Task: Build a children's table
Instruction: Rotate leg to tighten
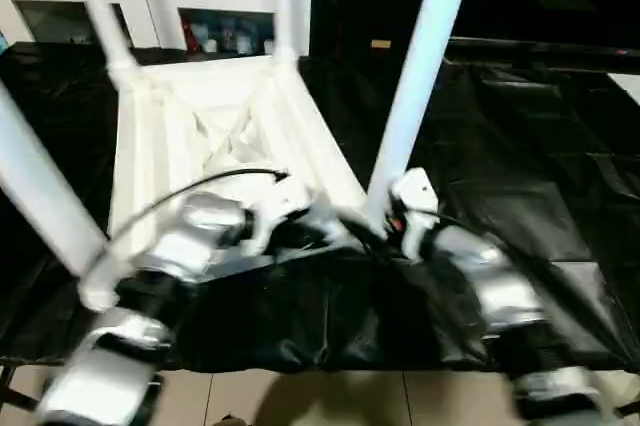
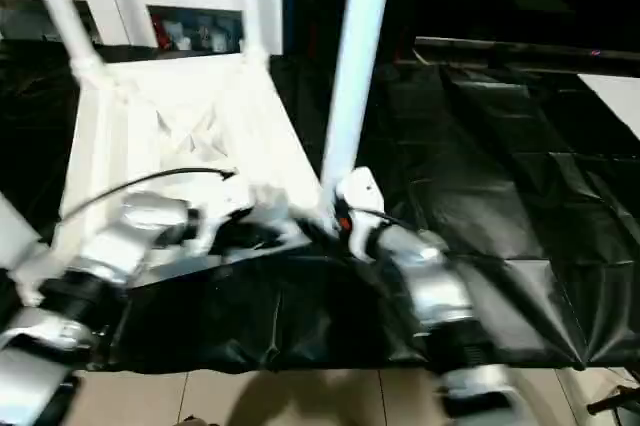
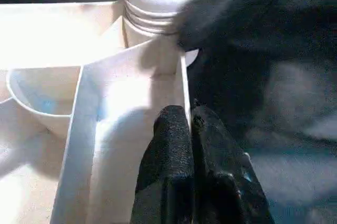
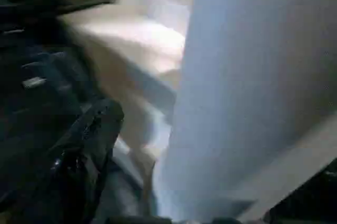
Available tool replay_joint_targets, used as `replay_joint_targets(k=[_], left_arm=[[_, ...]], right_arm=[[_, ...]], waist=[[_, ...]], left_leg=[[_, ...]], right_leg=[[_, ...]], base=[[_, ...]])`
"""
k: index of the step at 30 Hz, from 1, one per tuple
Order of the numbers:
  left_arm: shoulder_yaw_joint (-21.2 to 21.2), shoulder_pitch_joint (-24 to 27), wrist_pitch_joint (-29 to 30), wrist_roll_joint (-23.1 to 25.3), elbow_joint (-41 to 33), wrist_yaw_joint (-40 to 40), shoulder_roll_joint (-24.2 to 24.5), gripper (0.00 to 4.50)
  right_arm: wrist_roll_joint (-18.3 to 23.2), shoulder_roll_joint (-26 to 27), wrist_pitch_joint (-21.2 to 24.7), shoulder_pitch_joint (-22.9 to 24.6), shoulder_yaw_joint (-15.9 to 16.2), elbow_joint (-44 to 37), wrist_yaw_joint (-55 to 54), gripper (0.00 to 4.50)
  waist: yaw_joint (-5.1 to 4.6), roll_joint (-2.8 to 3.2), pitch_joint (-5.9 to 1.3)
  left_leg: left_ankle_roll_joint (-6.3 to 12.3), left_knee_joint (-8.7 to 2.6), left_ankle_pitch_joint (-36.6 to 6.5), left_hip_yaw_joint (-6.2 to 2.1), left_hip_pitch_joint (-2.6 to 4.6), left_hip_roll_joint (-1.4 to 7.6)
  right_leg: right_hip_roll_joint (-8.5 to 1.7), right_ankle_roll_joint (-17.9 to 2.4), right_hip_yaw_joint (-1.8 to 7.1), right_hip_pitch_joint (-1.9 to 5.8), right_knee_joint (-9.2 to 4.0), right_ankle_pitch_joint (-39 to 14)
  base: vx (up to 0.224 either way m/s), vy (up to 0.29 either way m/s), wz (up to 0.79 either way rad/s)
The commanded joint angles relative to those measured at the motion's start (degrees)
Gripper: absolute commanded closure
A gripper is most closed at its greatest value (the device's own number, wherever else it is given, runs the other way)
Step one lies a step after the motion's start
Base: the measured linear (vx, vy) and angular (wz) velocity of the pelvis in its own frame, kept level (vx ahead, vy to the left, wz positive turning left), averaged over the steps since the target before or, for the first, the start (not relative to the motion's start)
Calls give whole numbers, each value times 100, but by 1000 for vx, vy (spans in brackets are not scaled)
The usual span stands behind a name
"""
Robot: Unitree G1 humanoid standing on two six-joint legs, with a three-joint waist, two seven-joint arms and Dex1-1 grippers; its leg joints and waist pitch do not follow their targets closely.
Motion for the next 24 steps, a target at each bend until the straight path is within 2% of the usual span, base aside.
replay_joint_targets(k=[1,3,5,6,9,11,15,17,20,22,24], left_arm=[[-368,157,-187,45,131,-522,2,450],[-352,151,-211,-18,142,-704,72,450],[-362,123,-254,-78,157,-1000,222,450],[-358,102,-267,-114,167,-1124,267,450],[-373,61,-325,-145,207,-1315,327,450],[-395,5,-419,-136,305,-1469,380,450],[-398,-41,-471,-129,369,-1547,408,450],[-384,-63,-496,-143,396,-1561,411,450],[-366,-69,-471,-158,406,-1559,406,450],[-335,-81,-477,-156,449,-1491,390,450],[-248,-110,-333,-128,523,-1136,321,450]], right_arm=[[169,-177,144,48,222,-236,733,47],[201,-319,197,36,289,-262,1057,47],[227,-528,263,-8,424,-237,1535,47],[251,-606,271,-32,494,-219,1734,73],[260,-694,277,-73,592,-179,1991,86],[261,-724,261,-140,650,-82,2212,114],[266,-712,242,-212,654,7,2292,132],[289,-689,239,-245,647,22,2310,165],[313,-678,269,-237,648,-17,2324,177],[319,-640,268,-200,622,-55,2289,187],[360,-504,294,-105,465,-121,1927,189]], waist=[[8,5,-294],[47,23,-287],[104,5,-283],[133,6,-283],[154,-12,-285],[164,-14,-288],[165,-6,-295],[169,-10,-297],[173,-15,-300],[174,-14,-301],[173,1,-289]], left_leg=[[270,-371,-1454,-40,90,123],[211,-381,-1516,-28,99,148],[136,-387,-1619,-23,118,159],[115,-389,-1621,-17,126,162],[90,-387,-1588,-15,122,162],[100,-379,-1516,-15,108,151],[88,-379,-1473,-19,109,155],[86,-374,-1443,-15,111,153],[106,-368,-1377,-14,106,151],[109,-368,-1376,-13,105,148],[66,-377,-1480,-14,116,150]], right_leg=[[-169,-1380,114,227,-388,-510],[-183,-1399,113,211,-385,-671],[-181,-1393,110,203,-390,-860],[-187,-1386,114,191,-386,-912],[-195,-1387,117,187,-381,-904],[-202,-1392,113,190,-372,-873],[-205,-1413,110,194,-359,-812],[-205,-1432,110,196,-355,-765],[-202,-1441,107,204,-345,-689],[-202,-1439,106,205,-346,-697],[-203,-1421,110,191,-365,-828]], base=[[0,0,0],[0,0,0],[0,0,0],[0,0,0],[0,0,0],[0,0,0],[0,0,0],[0,0,0],[0,0,0],[0,0,0],[0,0,0]])
